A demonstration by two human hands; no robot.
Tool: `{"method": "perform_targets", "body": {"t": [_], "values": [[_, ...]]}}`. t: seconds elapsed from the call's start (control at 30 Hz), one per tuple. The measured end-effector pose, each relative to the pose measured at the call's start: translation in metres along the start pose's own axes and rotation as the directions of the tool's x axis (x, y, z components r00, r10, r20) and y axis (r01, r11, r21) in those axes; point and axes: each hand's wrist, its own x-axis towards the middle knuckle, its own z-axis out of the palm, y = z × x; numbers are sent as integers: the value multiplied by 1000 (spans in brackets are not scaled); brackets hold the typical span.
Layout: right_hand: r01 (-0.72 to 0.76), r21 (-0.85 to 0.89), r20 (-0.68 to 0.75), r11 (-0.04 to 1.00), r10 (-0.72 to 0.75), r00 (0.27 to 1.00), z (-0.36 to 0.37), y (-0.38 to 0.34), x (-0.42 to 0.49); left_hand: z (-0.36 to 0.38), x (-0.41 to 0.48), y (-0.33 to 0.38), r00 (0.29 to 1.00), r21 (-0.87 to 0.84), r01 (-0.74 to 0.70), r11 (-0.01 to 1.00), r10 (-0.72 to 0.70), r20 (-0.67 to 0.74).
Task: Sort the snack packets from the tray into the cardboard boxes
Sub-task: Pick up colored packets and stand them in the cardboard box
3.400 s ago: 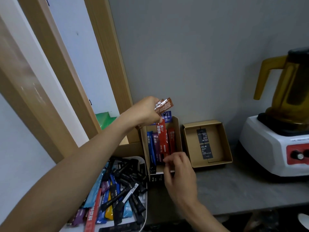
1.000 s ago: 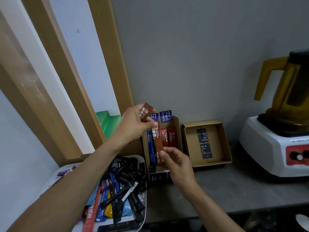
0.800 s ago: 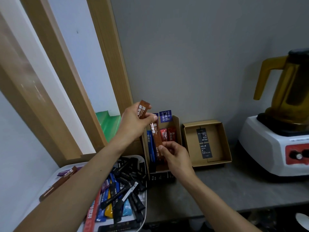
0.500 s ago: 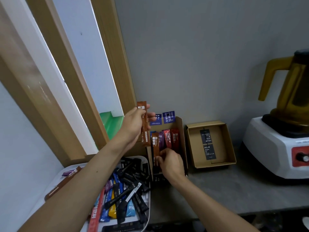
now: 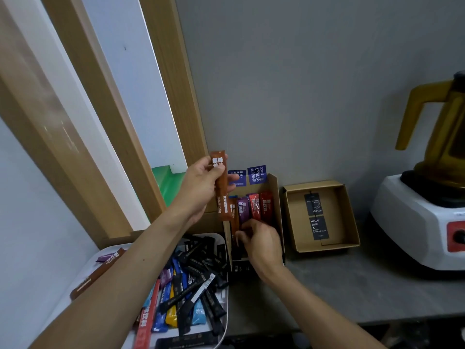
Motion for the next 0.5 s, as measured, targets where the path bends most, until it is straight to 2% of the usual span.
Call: {"method": "perform_targets", "body": {"t": [0.03, 0.1, 0.17, 0.2, 0.27, 0.37, 0.43, 0.5], "values": [[3, 52, -30, 999, -2, 1000, -5, -3, -3, -1, 0, 0, 1000, 10, 3, 1000, -3, 20], [30, 314, -86, 949, -3, 996, -17, -14, -13, 0, 0, 0, 998, 33, -2, 999, 0, 58], [54, 604, -53, 795, -27, 998, -31, -26, -26, 2, -1, -1, 997, 47, -15, 999, 12, 81], [52, 680, -20, 731, -53, 998, -38, -32, -32, 4, -1, -1, 996, 72, -27, 997, 21, 88], [27, 760, 30, 649, -76, 997, -49, -38, -38, 8, -2, -2, 992, 143, -55, 988, 38, 117], [-39, 828, 60, 560, -18, 998, -56, -39, -37, 12, -1, -5, 986, 199, -89, 976, 57, 158], [-54, 819, 60, 571, 9, 998, -57, -34, -37, 13, 0, -6, 986, 231, -94, 968, 58, 158], [-47, 778, 60, 626, 0, 998, -56, -28, -40, 11, 2, -6, 986, 277, -111, 954, 71, 151]]}}
